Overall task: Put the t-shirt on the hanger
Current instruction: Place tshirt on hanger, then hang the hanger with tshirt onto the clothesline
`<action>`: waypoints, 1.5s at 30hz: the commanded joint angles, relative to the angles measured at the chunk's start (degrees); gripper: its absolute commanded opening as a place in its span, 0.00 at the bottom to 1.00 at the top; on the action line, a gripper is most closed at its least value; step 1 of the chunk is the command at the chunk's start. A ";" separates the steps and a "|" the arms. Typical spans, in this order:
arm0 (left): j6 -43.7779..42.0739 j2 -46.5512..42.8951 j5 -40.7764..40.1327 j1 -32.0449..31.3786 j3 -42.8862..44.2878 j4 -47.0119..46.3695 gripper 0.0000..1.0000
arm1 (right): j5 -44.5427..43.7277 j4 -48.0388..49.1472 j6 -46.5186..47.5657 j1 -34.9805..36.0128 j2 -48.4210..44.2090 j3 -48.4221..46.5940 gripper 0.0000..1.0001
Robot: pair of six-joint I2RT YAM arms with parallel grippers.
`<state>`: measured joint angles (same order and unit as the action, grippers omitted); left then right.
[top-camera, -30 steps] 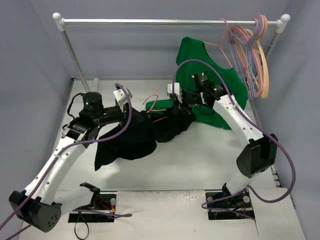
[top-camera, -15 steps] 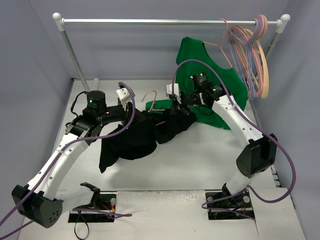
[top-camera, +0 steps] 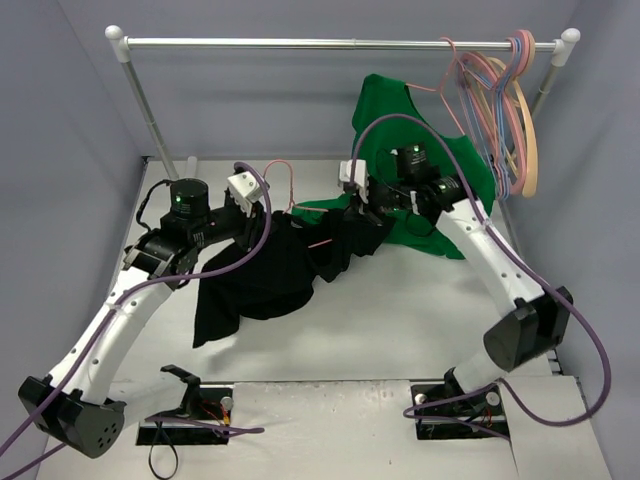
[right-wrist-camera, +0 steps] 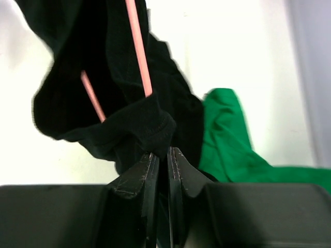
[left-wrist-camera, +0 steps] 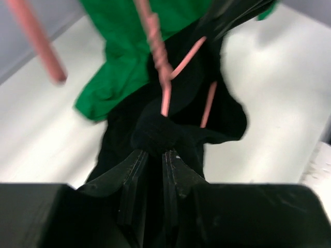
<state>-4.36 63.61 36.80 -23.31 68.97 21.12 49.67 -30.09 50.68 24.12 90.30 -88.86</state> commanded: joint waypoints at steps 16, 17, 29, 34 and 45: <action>2.76 -2.44 -47.59 1.25 13.37 1.64 0.60 | -17.58 21.90 -16.56 -1.79 -15.33 2.73 0.00; 3.13 -2.44 -48.56 1.25 13.91 1.99 0.60 | -18.55 23.22 -18.23 -1.79 -16.20 2.12 0.00; 7.61 0.72 -53.58 1.25 22.87 8.41 0.61 | -21.72 40.27 -28.96 -1.79 -16.99 -17.66 0.00; 8.75 0.90 -54.11 1.25 23.58 8.93 0.61 | -18.11 40.55 -32.48 -1.79 -18.05 -17.49 0.00; 11.04 2.21 -54.64 1.25 22.52 12.09 0.61 | -27.59 20.42 -26.78 -1.79 -16.03 -15.39 0.00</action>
<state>5.02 65.39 -16.64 -22.37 89.52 33.56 29.89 -8.10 21.87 22.52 72.95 -104.40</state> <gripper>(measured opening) 0.607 0.105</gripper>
